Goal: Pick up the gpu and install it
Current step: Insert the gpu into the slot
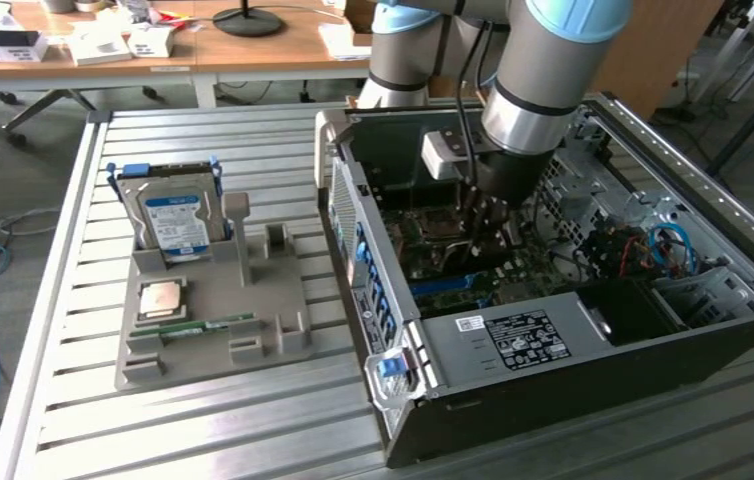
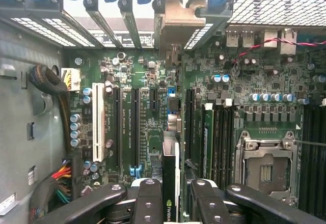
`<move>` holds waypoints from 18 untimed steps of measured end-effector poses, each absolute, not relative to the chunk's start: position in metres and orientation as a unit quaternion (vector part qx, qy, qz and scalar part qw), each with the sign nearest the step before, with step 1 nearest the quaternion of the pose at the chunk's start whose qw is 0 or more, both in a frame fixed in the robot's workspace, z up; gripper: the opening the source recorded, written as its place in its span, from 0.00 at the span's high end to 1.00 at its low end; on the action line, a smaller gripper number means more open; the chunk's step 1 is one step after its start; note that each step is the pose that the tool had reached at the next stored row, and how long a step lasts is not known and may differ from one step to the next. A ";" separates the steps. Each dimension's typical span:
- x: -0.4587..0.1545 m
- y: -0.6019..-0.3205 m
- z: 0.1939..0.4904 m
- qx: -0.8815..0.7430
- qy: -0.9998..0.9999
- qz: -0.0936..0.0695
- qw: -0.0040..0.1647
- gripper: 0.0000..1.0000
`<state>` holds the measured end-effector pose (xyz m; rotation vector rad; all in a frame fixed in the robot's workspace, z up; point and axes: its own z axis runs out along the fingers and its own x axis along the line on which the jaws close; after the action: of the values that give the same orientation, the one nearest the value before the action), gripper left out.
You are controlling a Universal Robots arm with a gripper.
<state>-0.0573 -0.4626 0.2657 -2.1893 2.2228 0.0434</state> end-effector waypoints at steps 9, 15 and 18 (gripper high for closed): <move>-0.061 -0.463 0.265 -0.702 0.712 0.014 0.011 0.74; -0.063 -0.463 0.265 -0.702 0.712 0.014 0.011 0.74; -0.063 -0.463 0.265 -0.702 0.712 0.014 0.011 0.74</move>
<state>-0.0633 -0.4626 0.2652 -2.1893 2.2229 0.0433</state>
